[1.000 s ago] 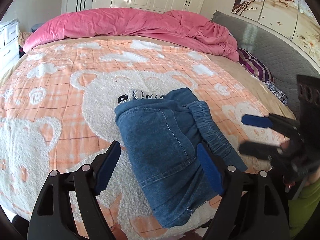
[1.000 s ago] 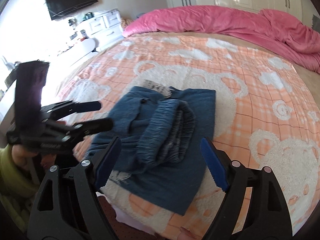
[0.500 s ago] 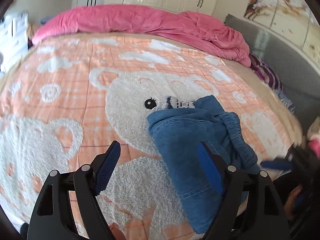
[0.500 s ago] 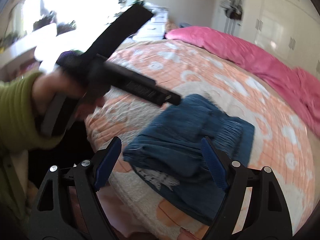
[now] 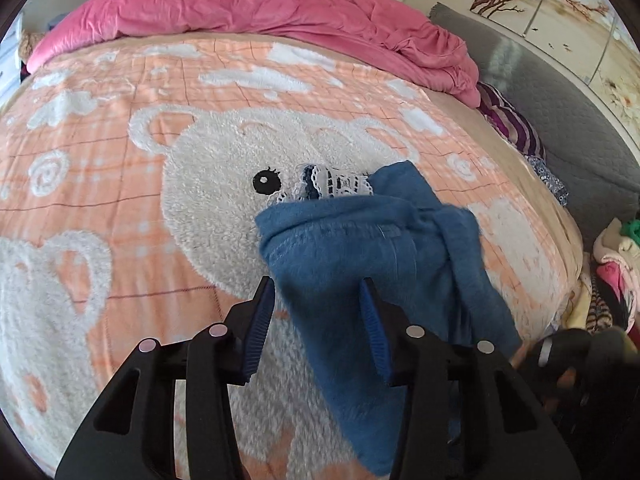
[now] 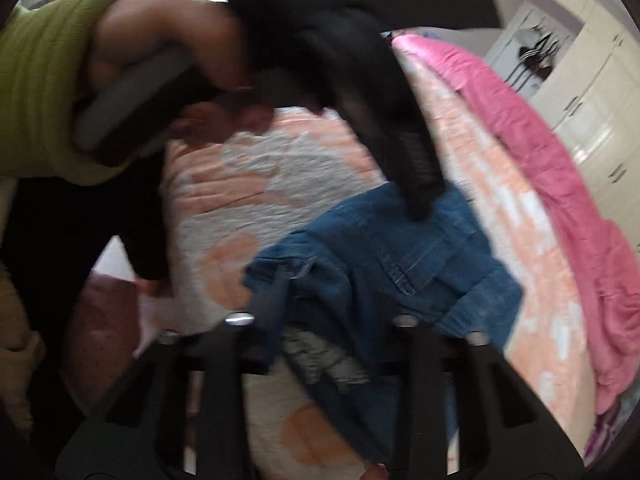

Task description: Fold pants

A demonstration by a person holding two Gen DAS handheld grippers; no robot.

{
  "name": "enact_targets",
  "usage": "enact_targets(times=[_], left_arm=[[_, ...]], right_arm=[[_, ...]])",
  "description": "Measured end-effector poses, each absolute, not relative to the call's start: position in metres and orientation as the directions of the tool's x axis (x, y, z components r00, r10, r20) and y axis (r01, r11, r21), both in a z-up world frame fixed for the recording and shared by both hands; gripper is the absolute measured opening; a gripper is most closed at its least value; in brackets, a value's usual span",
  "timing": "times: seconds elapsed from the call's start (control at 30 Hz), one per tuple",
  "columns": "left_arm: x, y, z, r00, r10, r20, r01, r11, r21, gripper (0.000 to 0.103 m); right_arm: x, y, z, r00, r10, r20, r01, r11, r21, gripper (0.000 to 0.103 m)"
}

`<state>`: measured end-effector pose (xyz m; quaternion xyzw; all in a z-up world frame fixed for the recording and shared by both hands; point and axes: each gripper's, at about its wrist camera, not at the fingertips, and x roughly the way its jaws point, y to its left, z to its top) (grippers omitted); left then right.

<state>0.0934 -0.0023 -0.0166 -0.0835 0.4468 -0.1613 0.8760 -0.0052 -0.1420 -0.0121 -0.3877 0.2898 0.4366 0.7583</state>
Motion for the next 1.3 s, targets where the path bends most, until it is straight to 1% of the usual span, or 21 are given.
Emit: enact_targets(times=[0.03,0.1,0.17,0.23,0.27,0.43,0.5,0.6,0.67,0.73,0.8,0.87,1.0,1.13,1.3], left_arm=[[0.098,-0.003,-0.019,0.542,-0.363,-0.758,0.204,0.932,-0.301,0.042],[0.106,-0.004,-0.021,0.534,-0.377,-0.757,0.208,0.926,-0.315,0.042],[0.116,-0.009,-0.022,0.532,-0.374,-0.76,0.212,0.928,-0.308,0.043],[0.123,-0.013,-0.021,0.539,-0.373,-0.756,0.217,0.928,-0.303,0.044],[0.126,-0.014,-0.021,0.547,-0.367,-0.753,0.216,0.93,-0.296,0.046],[0.135,-0.02,-0.027,0.567,-0.35,-0.746,0.2,0.937,-0.288,0.051],[0.134,-0.022,-0.027,0.576,-0.338,-0.744,0.202,0.941,-0.272,0.051],[0.133,-0.021,-0.025,0.58,-0.334,-0.743,0.201,0.942,-0.267,0.051],[0.131,-0.021,-0.024,0.582,-0.329,-0.744,0.198,0.944,-0.263,0.052],[0.129,-0.02,-0.023,0.584,-0.324,-0.744,0.195,0.946,-0.258,0.053],[0.128,-0.02,-0.022,0.585,-0.322,-0.745,0.191,0.947,-0.259,0.053],[0.125,-0.019,-0.019,0.588,-0.322,-0.742,0.19,0.947,-0.26,0.053],[0.12,-0.02,-0.014,0.598,-0.32,-0.735,0.192,0.948,-0.255,0.054],[0.116,-0.021,-0.009,0.607,-0.32,-0.727,0.194,0.947,-0.255,0.055],[0.11,-0.022,-0.003,0.615,-0.323,-0.719,0.198,0.946,-0.255,0.055]], right_arm=[[-0.007,-0.143,-0.011,0.443,0.44,-0.781,-0.891,0.315,-0.327,0.01],[-0.008,-0.149,-0.006,0.423,0.457,-0.782,-0.897,0.33,-0.293,0.008],[-0.007,-0.159,-0.001,0.391,0.482,-0.784,-0.904,0.361,-0.229,0.008],[-0.007,-0.168,0.002,0.373,0.491,-0.787,-0.906,0.374,-0.196,0.005],[-0.009,-0.171,0.003,0.364,0.496,-0.788,-0.909,0.374,-0.184,0.004],[0.003,-0.17,-0.009,0.319,0.472,-0.822,-0.912,0.387,-0.132,0.004],[0.004,-0.172,-0.01,0.301,0.481,-0.823,-0.916,0.387,-0.109,0.006],[0.007,-0.174,-0.011,0.288,0.488,-0.824,-0.916,0.391,-0.088,0.007],[0.006,-0.173,-0.011,0.284,0.492,-0.823,-0.92,0.383,-0.088,0.011],[0.005,-0.172,-0.01,0.255,0.509,-0.822,-0.927,0.37,-0.059,0.028],[0.002,-0.172,-0.007,0.231,0.54,-0.809,-0.934,0.357,-0.029,0.034],[0.003,-0.175,-0.001,0.227,0.568,-0.791,-0.935,0.354,-0.014,0.034],[0.011,-0.186,0.013,0.202,0.639,-0.742,-0.925,0.373,0.069,0.034],[0.014,-0.194,0.027,0.184,0.697,-0.693,-0.924,0.362,0.119,0.035],[0.014,-0.199,0.034,0.187,0.722,-0.667,-0.924,0.359,0.13,0.042]])
